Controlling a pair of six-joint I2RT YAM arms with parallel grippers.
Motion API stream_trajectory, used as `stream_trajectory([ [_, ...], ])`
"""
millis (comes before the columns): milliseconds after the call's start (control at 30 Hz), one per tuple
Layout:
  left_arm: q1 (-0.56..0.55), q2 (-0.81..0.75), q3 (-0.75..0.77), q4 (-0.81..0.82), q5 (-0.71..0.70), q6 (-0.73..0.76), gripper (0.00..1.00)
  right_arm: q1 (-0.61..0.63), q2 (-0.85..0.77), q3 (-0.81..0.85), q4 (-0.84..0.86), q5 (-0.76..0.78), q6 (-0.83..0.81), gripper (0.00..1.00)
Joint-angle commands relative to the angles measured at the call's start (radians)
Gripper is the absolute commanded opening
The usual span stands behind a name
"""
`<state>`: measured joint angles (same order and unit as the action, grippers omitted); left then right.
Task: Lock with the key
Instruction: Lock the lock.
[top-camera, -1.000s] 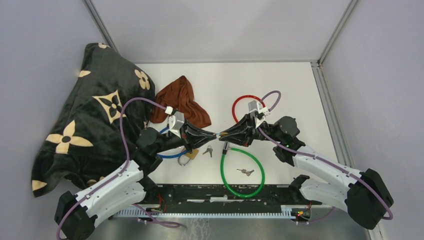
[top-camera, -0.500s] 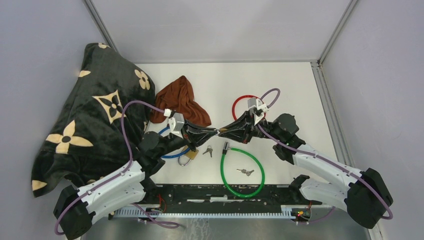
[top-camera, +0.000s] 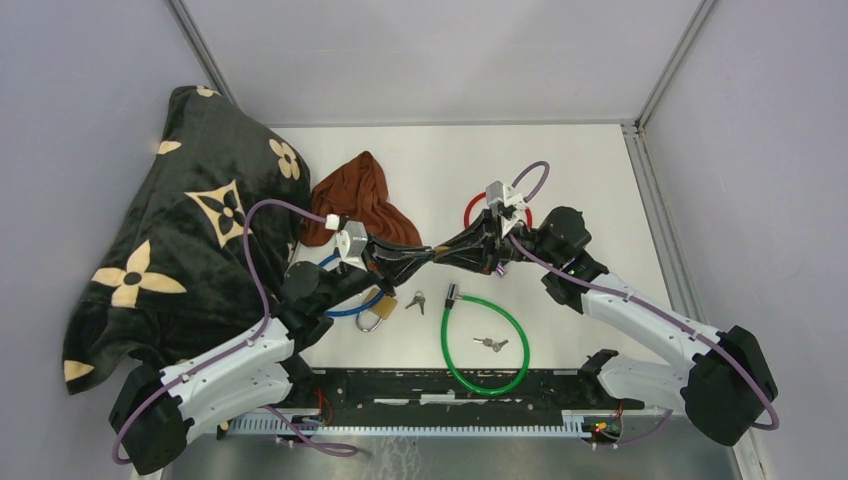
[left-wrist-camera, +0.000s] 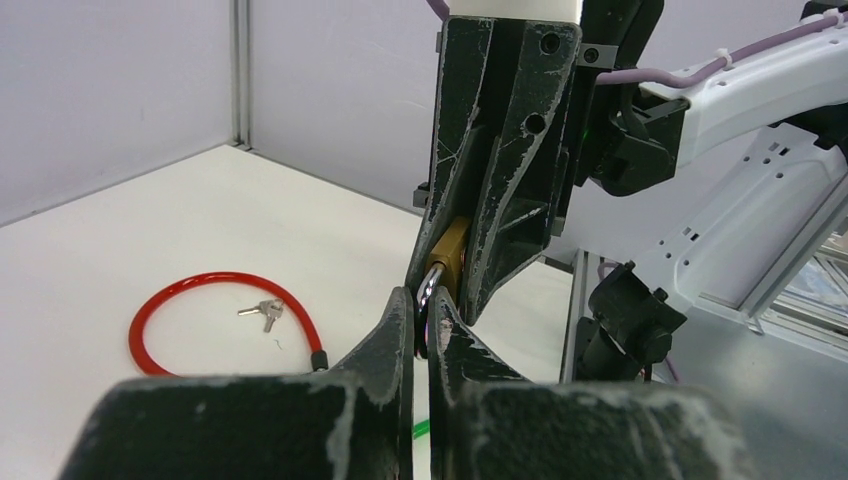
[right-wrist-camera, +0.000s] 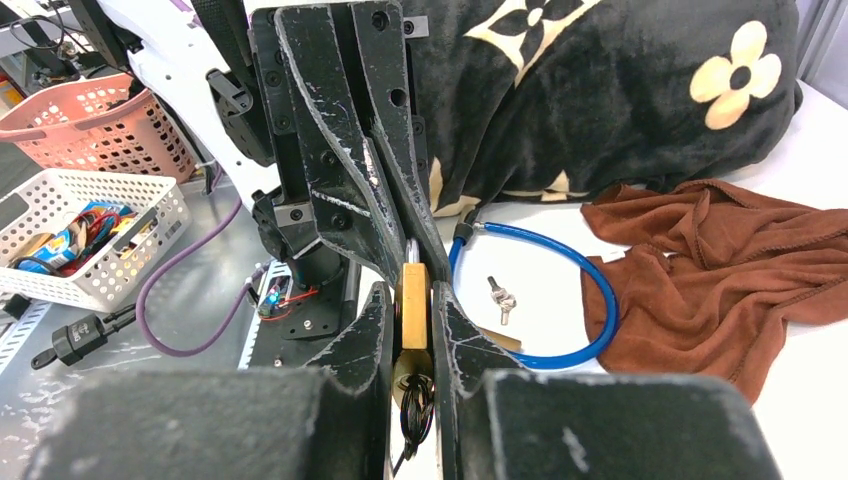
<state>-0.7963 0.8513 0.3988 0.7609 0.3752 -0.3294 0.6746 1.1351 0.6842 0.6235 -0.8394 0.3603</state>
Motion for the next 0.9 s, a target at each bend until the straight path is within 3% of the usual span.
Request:
stream_trajectory([
  [0, -0.109, 0.034, 0.019, -0.027, 0.203, -0.042, 0.02, 0.056, 0.041, 0.081, 0.012, 0.057, -0.073, 0.00],
  [67, -0.106, -0.002, 0.012, -0.047, 0.143, -0.005, 0.02, 0.041, 0.025, 0.091, -0.071, 0.033, -0.115, 0.04],
  [167, -0.094, -0.066, 0.009, -0.106, 0.031, 0.095, 0.02, 0.015, -0.002, 0.093, -0.241, 0.002, -0.211, 0.44],
  [267, -0.054, -0.118, 0.018, -0.171, -0.041, 0.173, 0.02, -0.025, -0.074, 0.066, -0.411, 0.023, -0.338, 0.65],
  [300, -0.036, -0.132, 0.023, -0.197, -0.038, 0.190, 0.02, -0.044, -0.112, 0.049, -0.455, 0.031, -0.380, 0.68],
  [433, 0.001, -0.171, 0.028, -0.292, 0.005, 0.226, 0.02, -0.088, -0.227, 0.018, -0.617, 0.039, -0.534, 0.71],
  [533, 0.003, -0.183, 0.026, -0.337, 0.051, 0.250, 0.02, -0.089, -0.250, 0.034, -0.739, 0.033, -0.649, 0.68],
  [733, 0.004, -0.174, 0.042, -0.362, 0.080, 0.254, 0.02, -0.084, -0.153, 0.127, -0.786, -0.061, -0.663, 0.66],
  [867, 0.004, -0.170, 0.040, -0.342, 0.092, 0.236, 0.02, -0.074, -0.097, 0.166, -0.809, -0.055, -0.687, 0.57],
])
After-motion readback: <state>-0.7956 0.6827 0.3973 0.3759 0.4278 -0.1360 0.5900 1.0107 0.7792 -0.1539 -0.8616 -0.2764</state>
